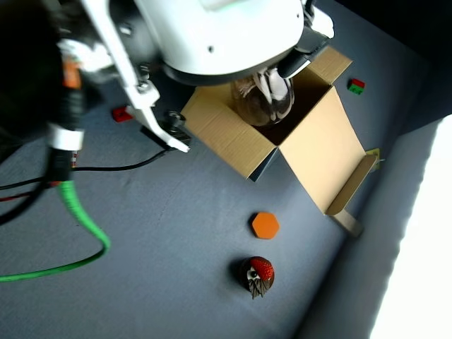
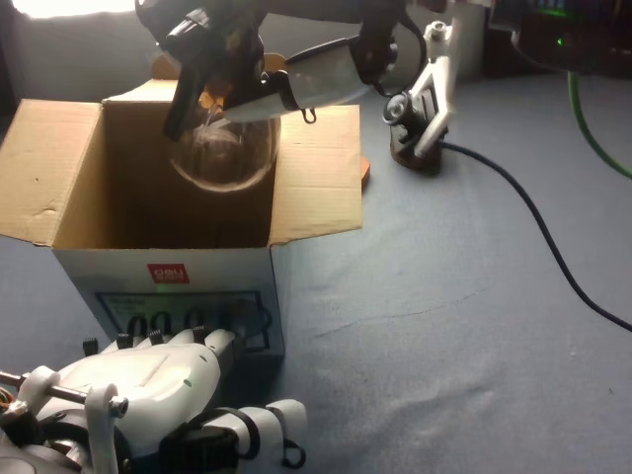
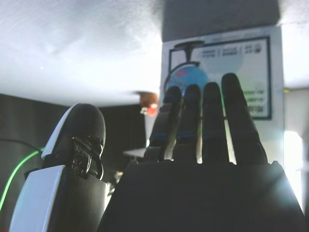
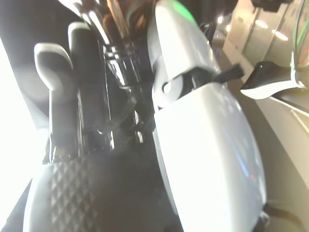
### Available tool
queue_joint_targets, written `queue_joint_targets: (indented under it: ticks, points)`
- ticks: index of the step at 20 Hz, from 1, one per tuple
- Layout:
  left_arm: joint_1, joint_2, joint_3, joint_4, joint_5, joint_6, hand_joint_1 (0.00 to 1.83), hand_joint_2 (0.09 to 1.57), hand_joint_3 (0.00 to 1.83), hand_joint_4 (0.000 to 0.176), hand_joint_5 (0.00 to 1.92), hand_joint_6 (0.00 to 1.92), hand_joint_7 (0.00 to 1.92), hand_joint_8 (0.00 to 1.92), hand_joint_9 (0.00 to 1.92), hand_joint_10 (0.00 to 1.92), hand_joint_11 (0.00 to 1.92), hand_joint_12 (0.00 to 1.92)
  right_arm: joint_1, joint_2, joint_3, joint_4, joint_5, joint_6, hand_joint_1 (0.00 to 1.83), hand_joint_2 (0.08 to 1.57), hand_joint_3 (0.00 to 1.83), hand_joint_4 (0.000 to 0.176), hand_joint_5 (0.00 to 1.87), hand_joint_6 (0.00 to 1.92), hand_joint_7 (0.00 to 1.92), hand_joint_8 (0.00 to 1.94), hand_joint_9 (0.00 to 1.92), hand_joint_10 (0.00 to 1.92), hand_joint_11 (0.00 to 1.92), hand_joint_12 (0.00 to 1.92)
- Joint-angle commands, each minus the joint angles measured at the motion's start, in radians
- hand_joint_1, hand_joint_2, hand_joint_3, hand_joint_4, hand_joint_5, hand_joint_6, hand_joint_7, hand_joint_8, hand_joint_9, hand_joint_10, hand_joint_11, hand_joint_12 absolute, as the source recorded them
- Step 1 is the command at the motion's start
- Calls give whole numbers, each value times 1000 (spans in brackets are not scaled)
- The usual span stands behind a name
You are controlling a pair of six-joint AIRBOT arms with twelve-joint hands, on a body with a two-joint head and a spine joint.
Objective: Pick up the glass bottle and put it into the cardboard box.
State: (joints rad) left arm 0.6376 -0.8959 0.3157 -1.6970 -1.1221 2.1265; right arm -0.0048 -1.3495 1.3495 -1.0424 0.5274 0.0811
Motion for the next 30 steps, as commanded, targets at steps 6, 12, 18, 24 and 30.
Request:
queue_joint_targets:
  ticks: [6, 12, 18, 24, 30]
  points:
    - [-10, -4, -2, 70, -33, -3, 0, 1334, 2, 0, 68, 6, 35, 5, 40, 6, 0, 350, -16, -44, 18, 4, 53, 4, 1163, 1238, 0, 0, 665, 1509, 870, 1220, 832, 1452, 591, 1854]
    - [-9, -4, -2, 70, -33, -3, 0, 1340, 2, 0, 81, 4, 43, 3, 54, 6, 0, 372, -41, -104, 42, 2, 22, 24, 1164, 1238, 0, 0, 671, 1514, 867, 1215, 835, 1453, 600, 1854]
    - [-8, -5, -2, 70, -33, -3, 0, 1339, 1, 0, 73, 2, 39, 0, 54, 2, 0, 390, -63, -134, 48, 1, -19, -8, 1164, 1237, 0, 0, 667, 1503, 872, 1221, 835, 1452, 598, 1852]
    - [-7, -5, -4, 70, -33, -3, 0, 1337, 0, 0, 84, 6, 37, 0, 52, 1, 0, 388, -86, -148, 56, 1, -33, -28, 1165, 1237, 0, 0, 665, 1500, 874, 1223, 836, 1452, 599, 1852]
    - [-4, -4, -9, 69, -33, -13, 0, 1340, 1, 0, 82, 3, 36, 0, 50, 0, 0, 386, -90, -149, 56, 1, -52, -52, 1326, 1231, 2, 0, 593, 1476, 822, 1213, 794, 1532, 573, 1854]
